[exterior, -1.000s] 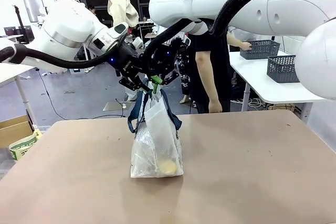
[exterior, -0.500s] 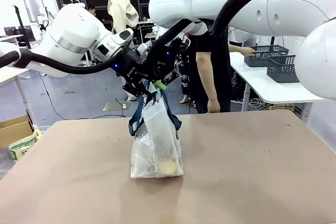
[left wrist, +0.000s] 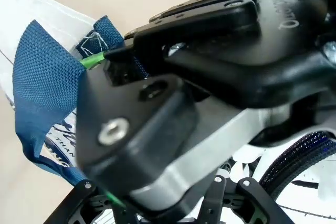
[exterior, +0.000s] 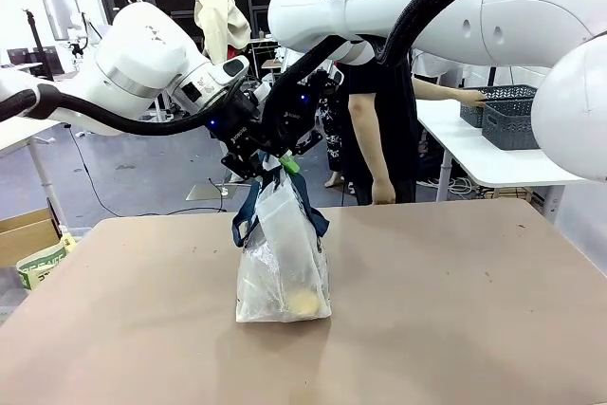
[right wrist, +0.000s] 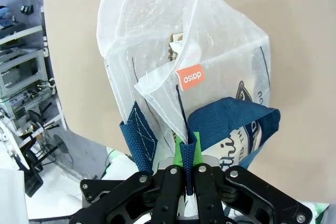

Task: Transfer purchased items from the store into the shopping bag.
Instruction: Move the Reusable shopping bag to the right side of the table.

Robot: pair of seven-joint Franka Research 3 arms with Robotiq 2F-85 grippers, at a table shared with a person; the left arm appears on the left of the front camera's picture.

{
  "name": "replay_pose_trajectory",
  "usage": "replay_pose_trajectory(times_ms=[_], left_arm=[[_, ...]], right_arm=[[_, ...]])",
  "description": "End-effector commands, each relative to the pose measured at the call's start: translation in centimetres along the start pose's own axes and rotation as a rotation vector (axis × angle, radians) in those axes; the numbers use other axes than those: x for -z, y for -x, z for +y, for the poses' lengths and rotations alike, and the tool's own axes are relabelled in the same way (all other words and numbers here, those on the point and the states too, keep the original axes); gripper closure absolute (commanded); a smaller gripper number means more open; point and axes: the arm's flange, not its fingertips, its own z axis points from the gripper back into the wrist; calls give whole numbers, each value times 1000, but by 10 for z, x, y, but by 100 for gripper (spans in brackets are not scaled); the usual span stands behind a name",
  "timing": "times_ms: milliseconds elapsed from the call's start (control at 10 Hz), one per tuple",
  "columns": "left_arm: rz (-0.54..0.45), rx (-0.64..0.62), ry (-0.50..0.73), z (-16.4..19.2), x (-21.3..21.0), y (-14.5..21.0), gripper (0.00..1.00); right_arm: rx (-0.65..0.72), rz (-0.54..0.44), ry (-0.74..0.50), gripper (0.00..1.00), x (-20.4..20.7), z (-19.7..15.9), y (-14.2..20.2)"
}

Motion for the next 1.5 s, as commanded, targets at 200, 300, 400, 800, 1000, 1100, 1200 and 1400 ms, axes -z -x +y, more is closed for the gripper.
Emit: replay_pose_trajectory(times_ms=[200,300,400,800,1000,1100,1200,1400], left_arm=[[18,-19,-12,-8,8,-7,43],[29,-24,-23,-9,11,-8,43],[13,6,-69,-10,14,-6,47],[-30,-32,-95,-9,7,2,100],[-27,-34,-86,-8,6,3,100],[-24,-35,-83,-7,7,3,100],[-25,-30,-84,-8,6,3,100],[-36,-22,-96,-6,1,6,100]], right_arm=[[1,-3,16,100,5,1,-1],[0,-3,15,100,5,1,-1],[-1,-3,13,100,5,1,-1],[7,-9,6,100,3,-1,-1],[10,-11,1,100,2,-2,-1],[9,-11,-1,100,1,-2,-1],[9,-12,-2,100,1,-2,0],[5,-12,-2,100,0,-3,1]])
